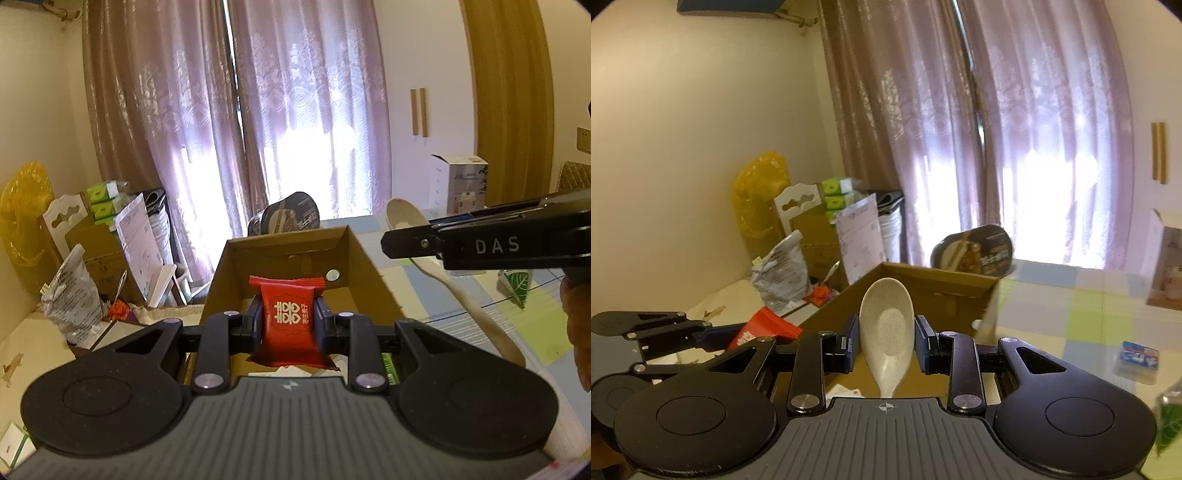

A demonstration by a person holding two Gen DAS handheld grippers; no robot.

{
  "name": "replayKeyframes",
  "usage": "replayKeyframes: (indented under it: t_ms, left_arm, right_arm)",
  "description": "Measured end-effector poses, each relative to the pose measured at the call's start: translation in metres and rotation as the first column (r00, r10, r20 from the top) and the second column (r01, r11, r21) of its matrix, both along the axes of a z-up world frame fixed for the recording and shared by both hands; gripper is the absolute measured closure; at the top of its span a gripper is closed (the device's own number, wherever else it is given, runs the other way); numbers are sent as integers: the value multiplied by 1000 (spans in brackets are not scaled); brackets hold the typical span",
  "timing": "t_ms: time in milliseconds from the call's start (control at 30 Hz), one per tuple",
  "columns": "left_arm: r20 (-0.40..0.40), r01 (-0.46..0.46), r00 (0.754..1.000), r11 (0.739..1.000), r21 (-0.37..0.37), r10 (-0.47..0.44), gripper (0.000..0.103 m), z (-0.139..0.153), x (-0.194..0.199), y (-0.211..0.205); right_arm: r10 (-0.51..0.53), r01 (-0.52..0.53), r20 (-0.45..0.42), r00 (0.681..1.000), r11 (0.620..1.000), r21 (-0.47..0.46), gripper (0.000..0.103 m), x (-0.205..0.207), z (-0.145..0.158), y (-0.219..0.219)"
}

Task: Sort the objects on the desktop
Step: 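Carry the red packet and the spoon over the cardboard box, then open the right tool to drop the spoon into the cardboard box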

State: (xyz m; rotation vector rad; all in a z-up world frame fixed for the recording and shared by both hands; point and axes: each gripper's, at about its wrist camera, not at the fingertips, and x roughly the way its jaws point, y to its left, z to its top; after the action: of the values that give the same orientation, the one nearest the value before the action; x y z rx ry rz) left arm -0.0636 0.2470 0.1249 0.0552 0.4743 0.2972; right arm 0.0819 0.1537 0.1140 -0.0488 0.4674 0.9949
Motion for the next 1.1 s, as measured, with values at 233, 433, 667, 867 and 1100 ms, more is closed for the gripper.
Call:
replayKeyframes:
  t_ms: [233, 433, 667, 867, 1100]
  left_arm:
    - [-16, 0, 1000, 1000, -23, -1, 81, -9, 11, 19]
    - [-17, 3, 1000, 999, -40, -3, 81, -13, 17, 26]
    - [-27, -3, 1000, 998, -65, 1, 81, -18, 21, 37]
    - [-41, -12, 999, 996, -92, 8, 81, -26, 25, 47]
    - [-29, -39, 999, 993, -114, 36, 49, -31, 28, 52]
  right_arm:
    - [18, -18, -24, 1000, 1000, -13, 75, 6, -11, 28]
    - [18, -19, -38, 999, 1000, -23, 75, 10, -20, 35]
    - [15, -16, -43, 999, 1000, -26, 75, 12, -26, 41]
    - [6, -8, -65, 998, 1000, -22, 75, 17, -34, 47]
    - [-9, 11, -89, 996, 1000, 16, 75, 28, -42, 52]
